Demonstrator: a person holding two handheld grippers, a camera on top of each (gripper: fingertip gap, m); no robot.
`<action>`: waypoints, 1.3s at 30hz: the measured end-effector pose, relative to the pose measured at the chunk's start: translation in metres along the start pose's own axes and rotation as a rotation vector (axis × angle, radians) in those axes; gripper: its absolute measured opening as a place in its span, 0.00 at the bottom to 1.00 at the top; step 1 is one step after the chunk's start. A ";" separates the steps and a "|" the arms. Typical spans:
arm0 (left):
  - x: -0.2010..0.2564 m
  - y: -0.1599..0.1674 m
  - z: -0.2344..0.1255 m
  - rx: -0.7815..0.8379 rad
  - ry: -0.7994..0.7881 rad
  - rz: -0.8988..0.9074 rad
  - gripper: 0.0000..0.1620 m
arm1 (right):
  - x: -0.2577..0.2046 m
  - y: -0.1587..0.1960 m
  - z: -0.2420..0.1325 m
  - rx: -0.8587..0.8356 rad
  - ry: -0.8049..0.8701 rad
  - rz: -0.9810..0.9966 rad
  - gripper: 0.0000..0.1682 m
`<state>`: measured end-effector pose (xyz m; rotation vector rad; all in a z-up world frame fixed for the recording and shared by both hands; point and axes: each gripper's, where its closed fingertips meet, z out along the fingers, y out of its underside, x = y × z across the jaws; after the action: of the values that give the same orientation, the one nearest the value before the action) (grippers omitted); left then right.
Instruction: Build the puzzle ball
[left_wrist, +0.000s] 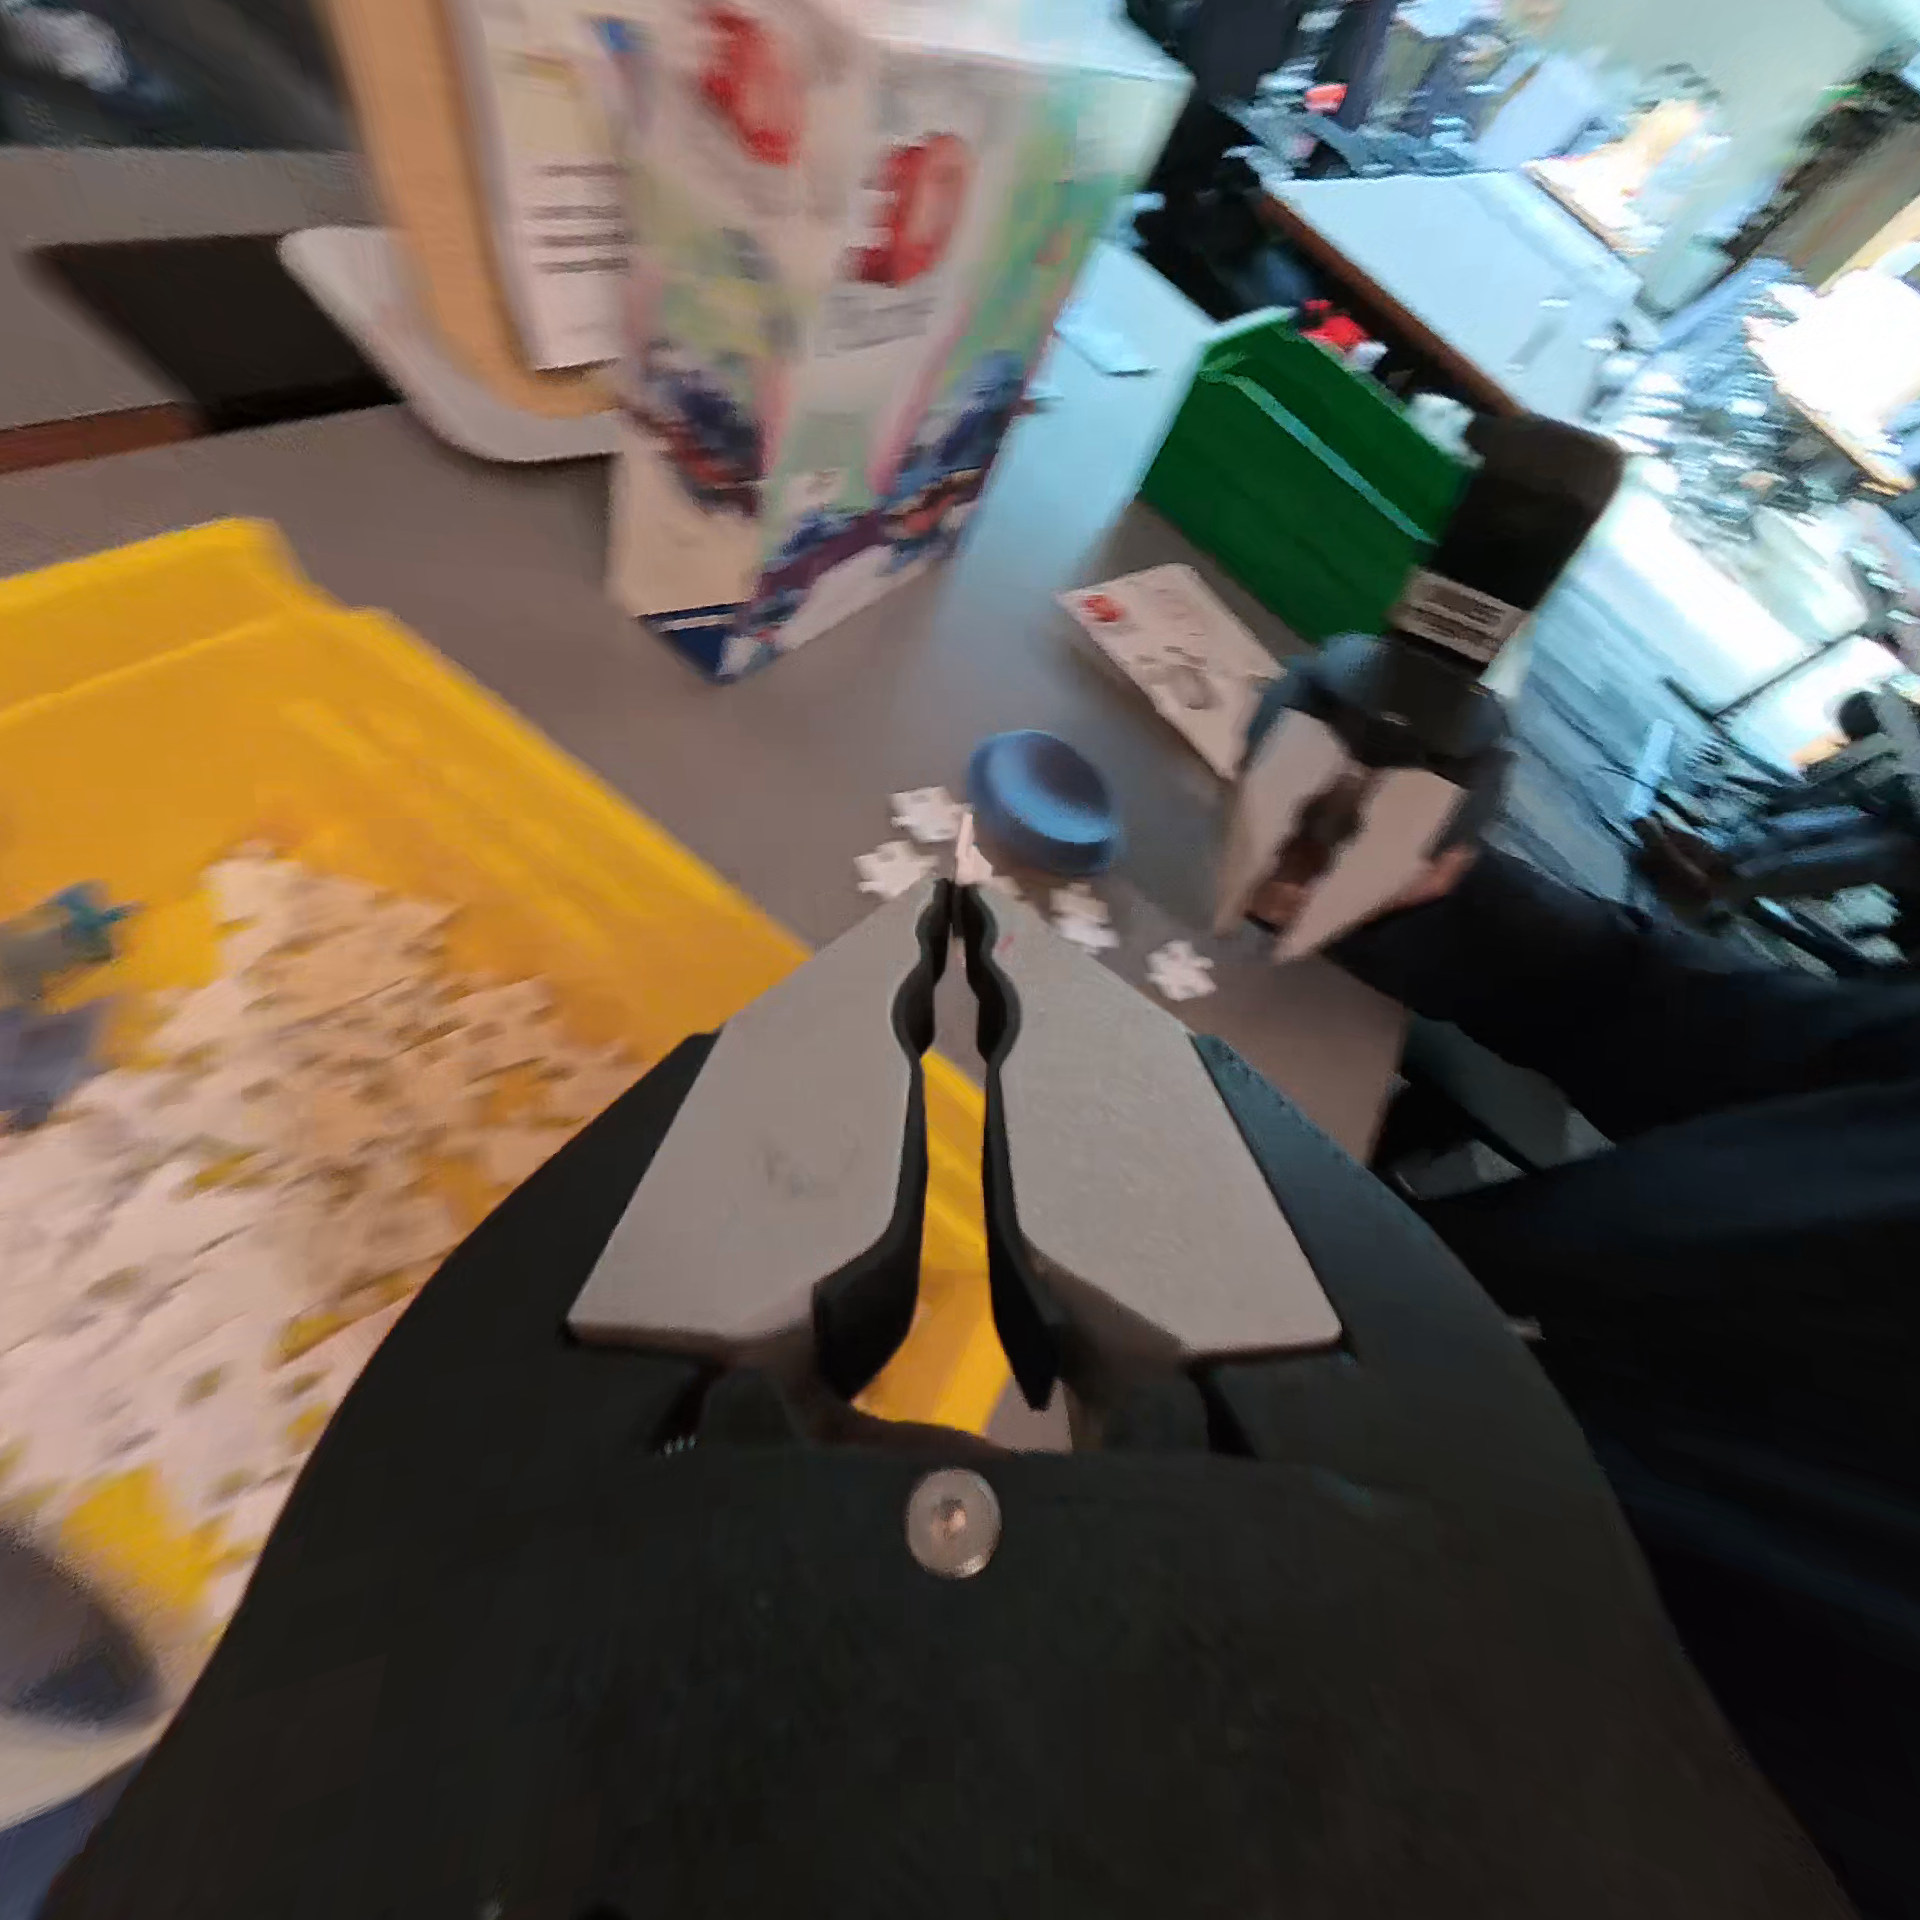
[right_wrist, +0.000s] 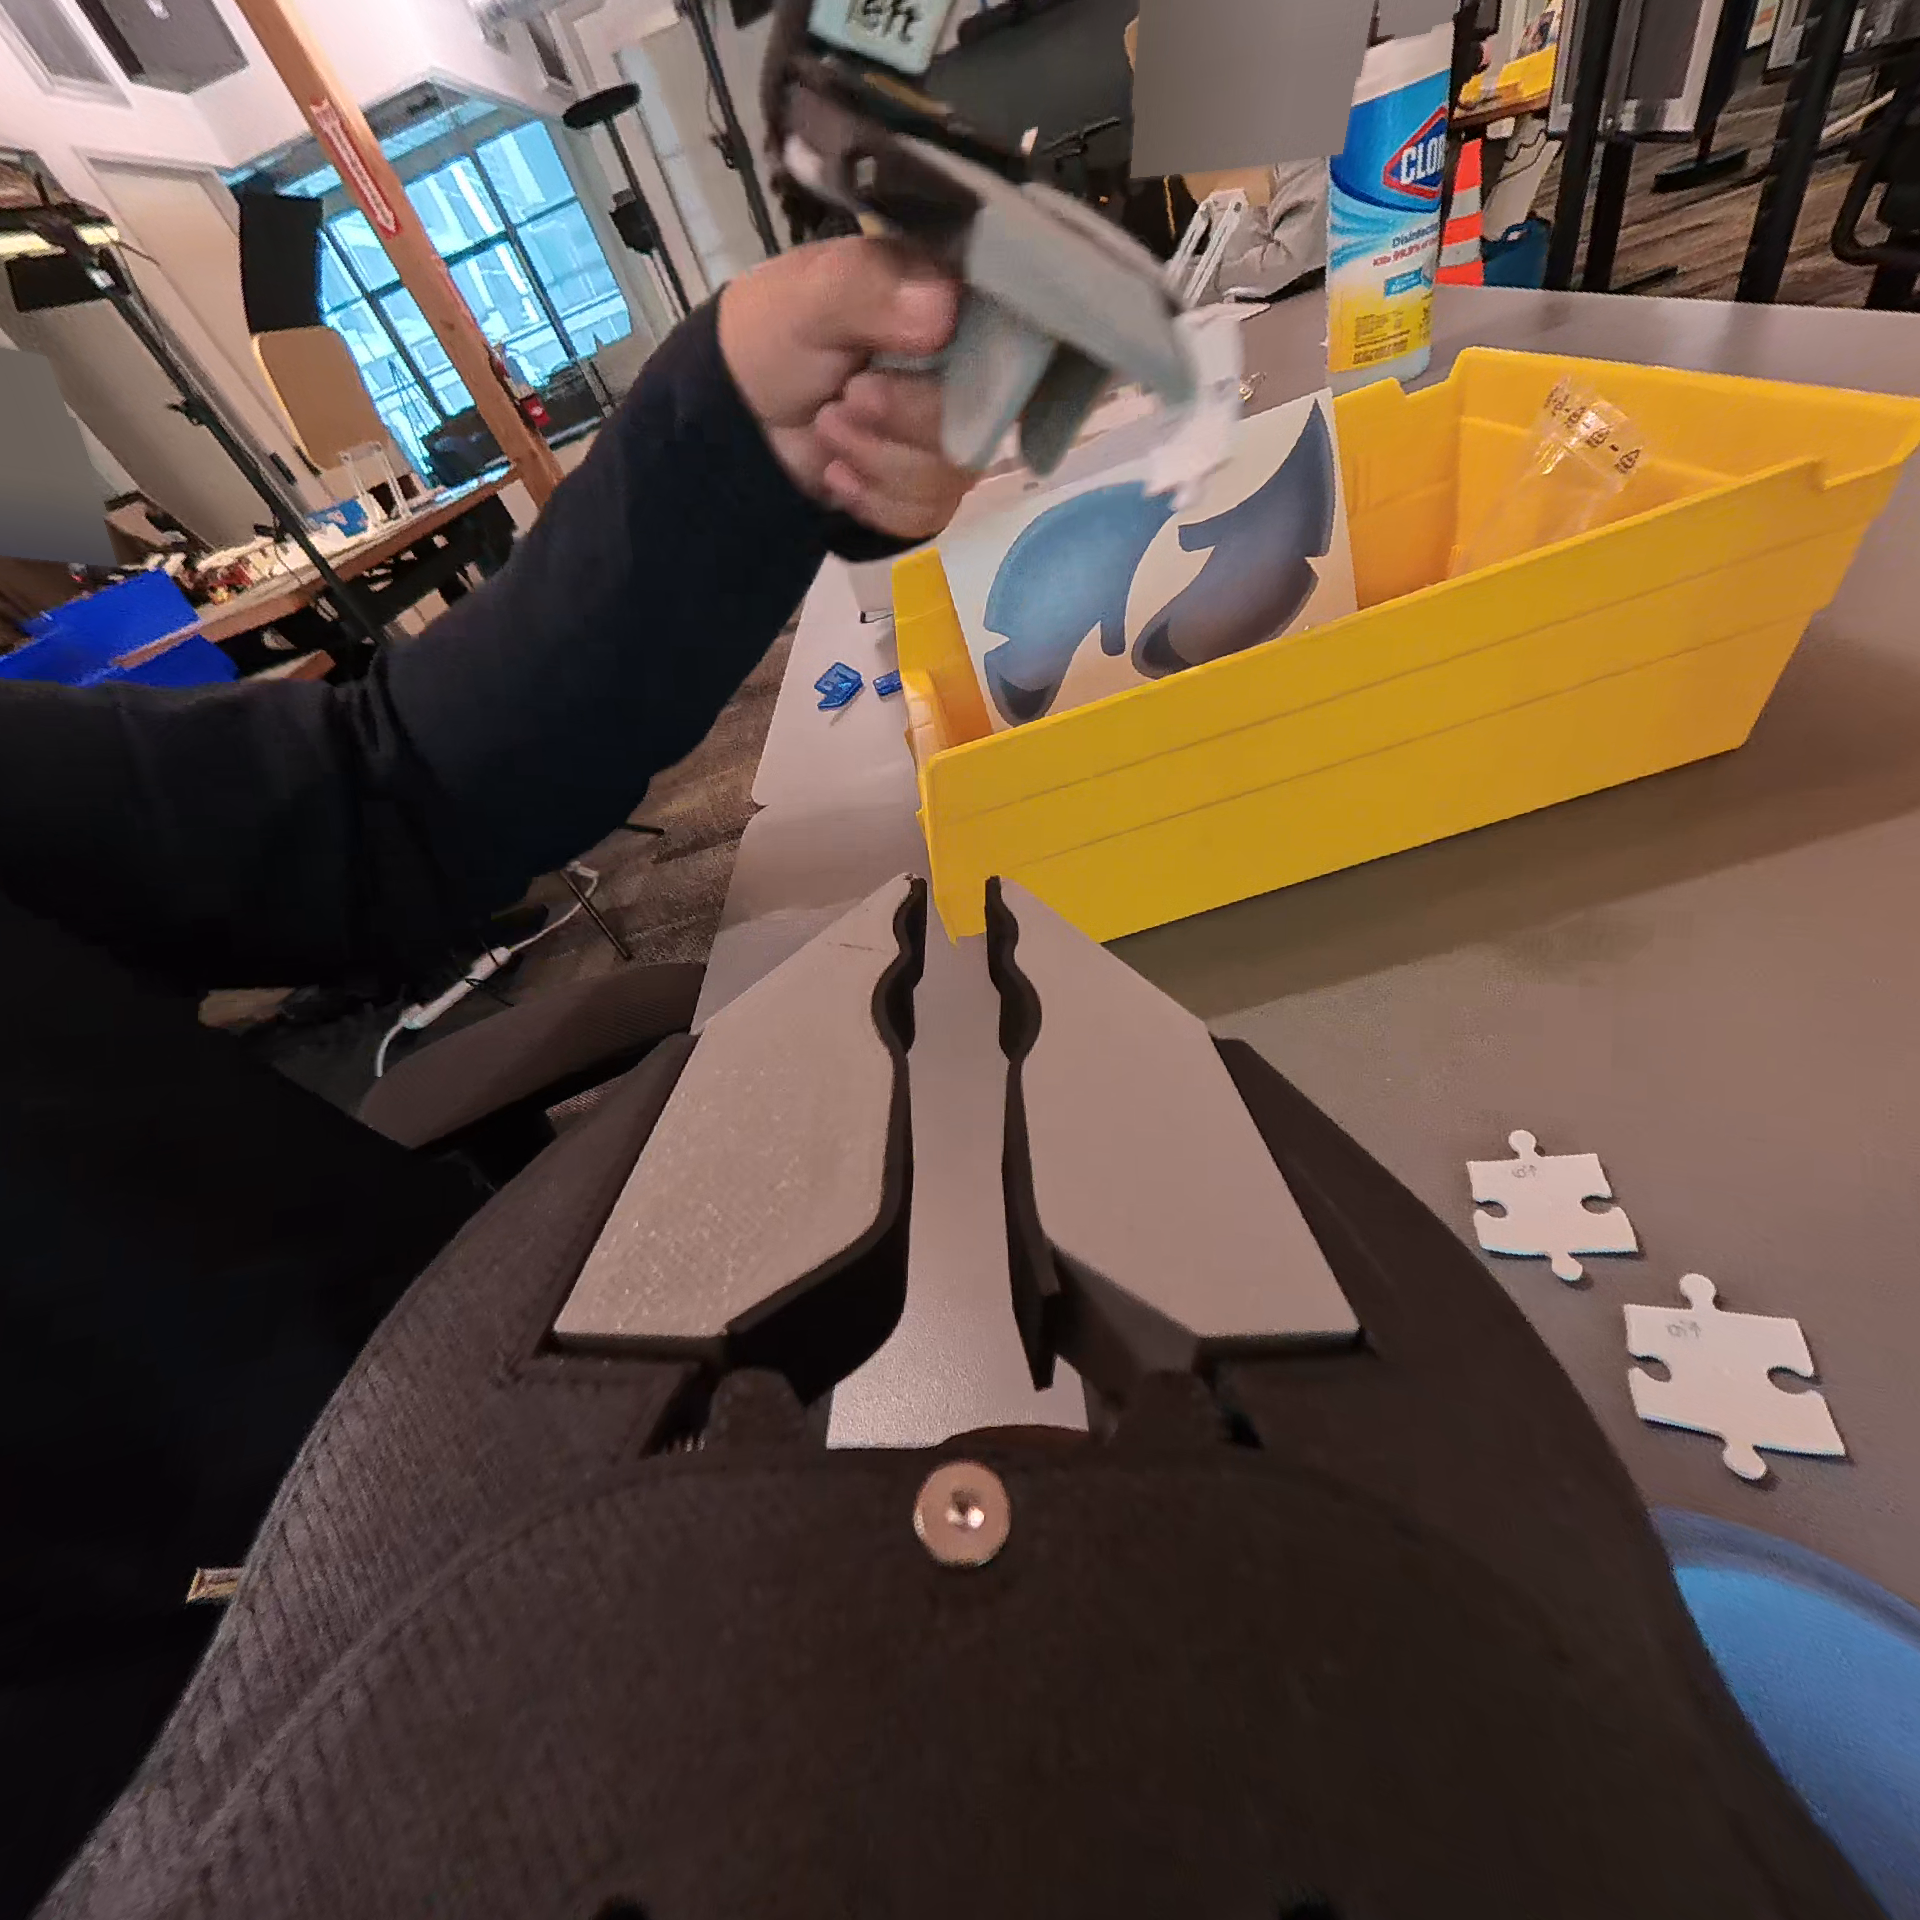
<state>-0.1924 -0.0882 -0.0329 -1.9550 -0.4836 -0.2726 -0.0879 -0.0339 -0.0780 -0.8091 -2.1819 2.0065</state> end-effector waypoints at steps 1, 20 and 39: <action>-0.023 -0.003 -0.004 -0.018 -0.068 -0.030 0.00 | 0.000 0.000 0.001 -0.001 -0.001 0.001 0.04; -0.184 0.075 0.049 -0.471 -0.462 -0.112 0.14 | 0.008 0.015 0.002 -0.046 0.006 0.000 0.05; -0.111 0.130 0.026 -0.555 -0.305 0.131 0.28 | 0.021 0.023 0.003 -0.053 0.014 0.075 0.06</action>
<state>-0.2329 -0.1357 -0.1942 -2.5793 -0.5083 -0.0186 -0.0995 -0.0278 -0.1059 -0.9226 -2.2385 1.9770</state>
